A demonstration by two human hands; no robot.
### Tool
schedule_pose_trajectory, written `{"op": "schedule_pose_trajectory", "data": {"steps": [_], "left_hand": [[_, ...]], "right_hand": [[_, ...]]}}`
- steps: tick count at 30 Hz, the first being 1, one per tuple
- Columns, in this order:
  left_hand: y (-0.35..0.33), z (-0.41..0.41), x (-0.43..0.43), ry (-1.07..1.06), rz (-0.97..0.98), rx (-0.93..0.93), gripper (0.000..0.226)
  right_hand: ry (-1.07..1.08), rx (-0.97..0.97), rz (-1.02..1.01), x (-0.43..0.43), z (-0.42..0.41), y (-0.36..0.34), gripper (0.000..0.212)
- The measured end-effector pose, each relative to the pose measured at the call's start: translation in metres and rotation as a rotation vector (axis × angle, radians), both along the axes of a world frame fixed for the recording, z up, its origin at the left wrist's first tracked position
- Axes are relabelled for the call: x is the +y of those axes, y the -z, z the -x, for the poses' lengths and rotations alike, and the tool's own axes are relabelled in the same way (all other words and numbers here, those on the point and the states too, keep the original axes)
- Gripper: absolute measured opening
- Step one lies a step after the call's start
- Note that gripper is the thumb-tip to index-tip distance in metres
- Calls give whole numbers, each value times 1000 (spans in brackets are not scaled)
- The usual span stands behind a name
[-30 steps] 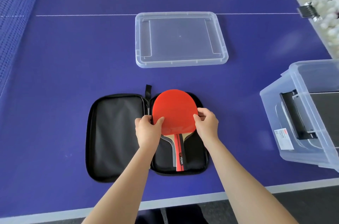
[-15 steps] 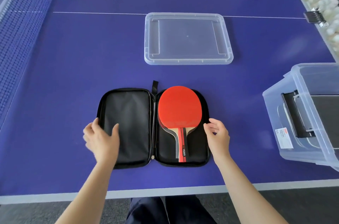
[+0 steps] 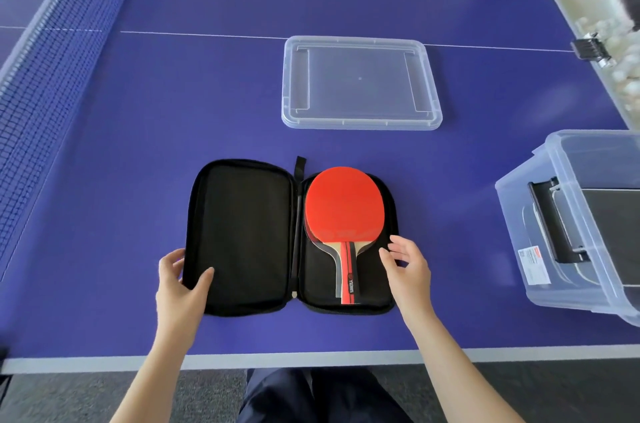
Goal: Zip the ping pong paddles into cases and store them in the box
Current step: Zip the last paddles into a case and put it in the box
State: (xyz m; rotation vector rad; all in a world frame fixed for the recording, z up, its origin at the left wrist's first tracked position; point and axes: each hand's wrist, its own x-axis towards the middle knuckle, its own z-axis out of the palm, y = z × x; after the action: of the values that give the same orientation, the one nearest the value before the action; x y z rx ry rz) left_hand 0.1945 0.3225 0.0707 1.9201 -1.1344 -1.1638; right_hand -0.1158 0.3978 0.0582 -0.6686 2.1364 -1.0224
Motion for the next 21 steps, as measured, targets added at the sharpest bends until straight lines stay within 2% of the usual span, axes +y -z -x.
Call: {"op": "schedule_pose_trajectory", "data": {"steps": [4, 9, 12, 15, 19, 21], "left_hand": [[-37, 23, 21, 127, 149, 67, 65], [-57, 60, 45, 476, 254, 97, 72], [-55, 83, 54, 697, 325, 51, 74], [-49, 100, 58, 823, 387, -54, 73], [-45, 115, 60, 878, 404, -108, 77], [-43, 118, 60, 892, 397, -77, 78]], "right_hand": [[-10, -54, 61, -7, -9, -21, 29], [-177, -279, 95, -17, -26, -53, 19], [-283, -454, 116, -24, -40, -73, 19], [-280, -556, 191, -28, -47, -89, 20], [-239, -466, 199, -24, -43, -88, 21], [-206, -402, 190, -22, -37, -83, 21]]}}
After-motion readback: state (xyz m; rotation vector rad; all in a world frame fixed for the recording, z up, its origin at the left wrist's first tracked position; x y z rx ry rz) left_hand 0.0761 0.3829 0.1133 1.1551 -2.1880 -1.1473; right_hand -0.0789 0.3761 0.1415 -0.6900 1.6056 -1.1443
